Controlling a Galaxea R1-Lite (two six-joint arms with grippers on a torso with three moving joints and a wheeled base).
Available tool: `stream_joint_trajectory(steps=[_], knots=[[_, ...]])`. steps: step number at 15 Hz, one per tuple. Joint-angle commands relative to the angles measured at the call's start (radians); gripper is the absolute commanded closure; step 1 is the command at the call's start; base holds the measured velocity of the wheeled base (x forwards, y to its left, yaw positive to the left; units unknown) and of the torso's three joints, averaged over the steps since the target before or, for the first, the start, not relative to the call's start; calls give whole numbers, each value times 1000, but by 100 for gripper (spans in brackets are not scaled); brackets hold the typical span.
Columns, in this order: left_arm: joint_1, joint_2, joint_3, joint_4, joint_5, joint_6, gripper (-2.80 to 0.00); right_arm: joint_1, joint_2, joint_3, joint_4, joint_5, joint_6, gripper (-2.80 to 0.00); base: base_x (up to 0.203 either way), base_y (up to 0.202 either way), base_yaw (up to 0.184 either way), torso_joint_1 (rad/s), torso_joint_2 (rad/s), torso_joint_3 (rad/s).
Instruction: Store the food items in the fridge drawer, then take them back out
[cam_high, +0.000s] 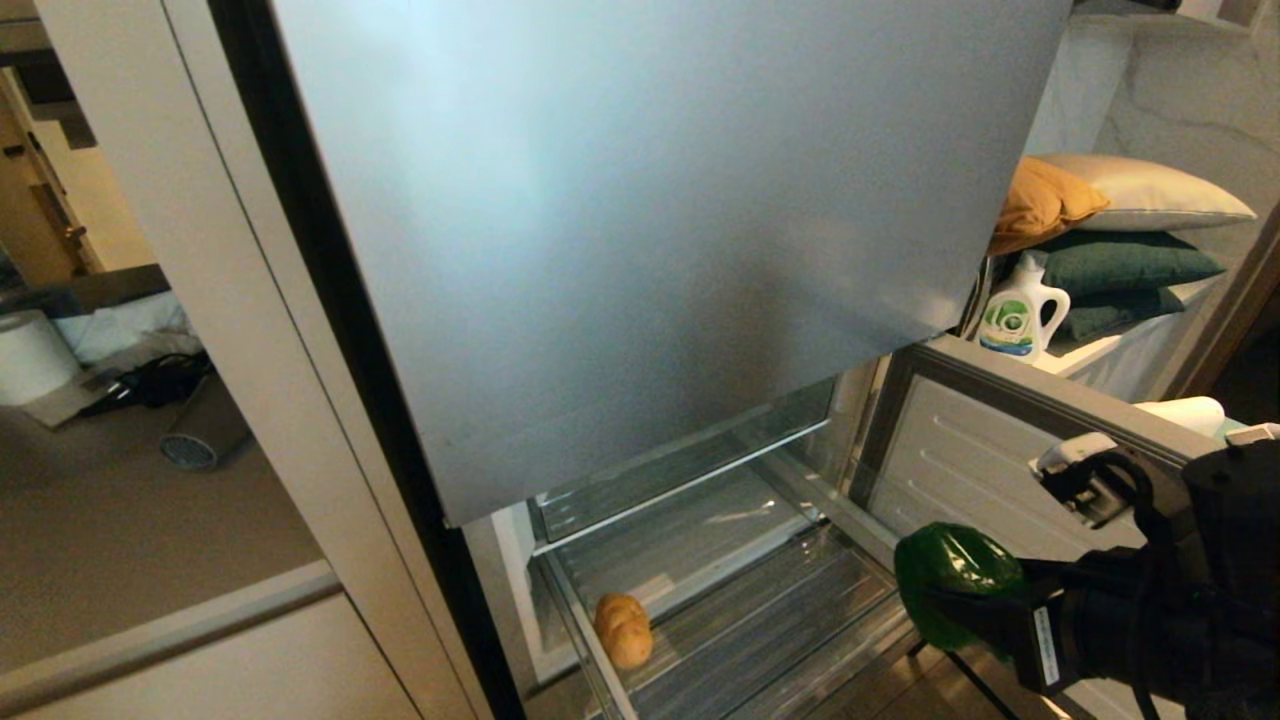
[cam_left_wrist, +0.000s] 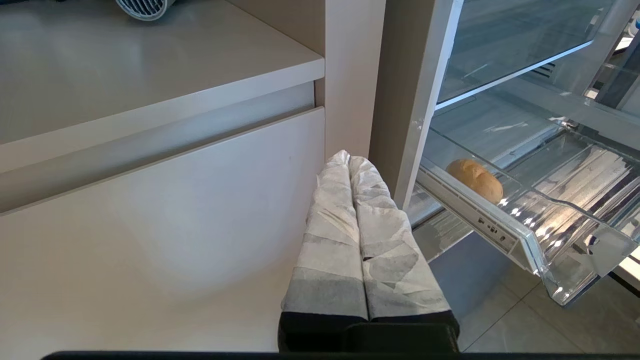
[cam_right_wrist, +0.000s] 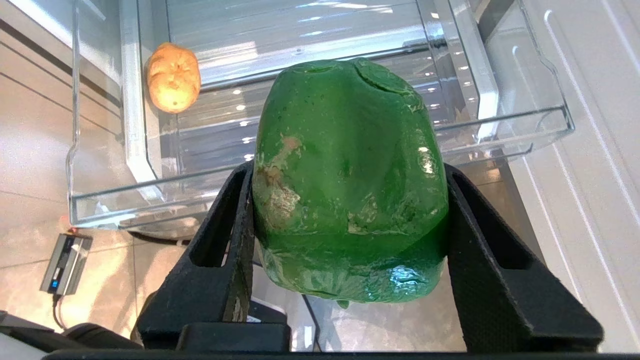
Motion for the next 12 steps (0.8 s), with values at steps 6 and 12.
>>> stream_joint_trajectory(steps=[6,12], knots=[[0,1,11,-2,0,-2,0,1,-29,33,-2,1,2,0,-145,0,2,3,5,3],[0,1,11,0,0,0,0,1,-47,66,-2,1,4,0,-81,0,2,6,0,2]])
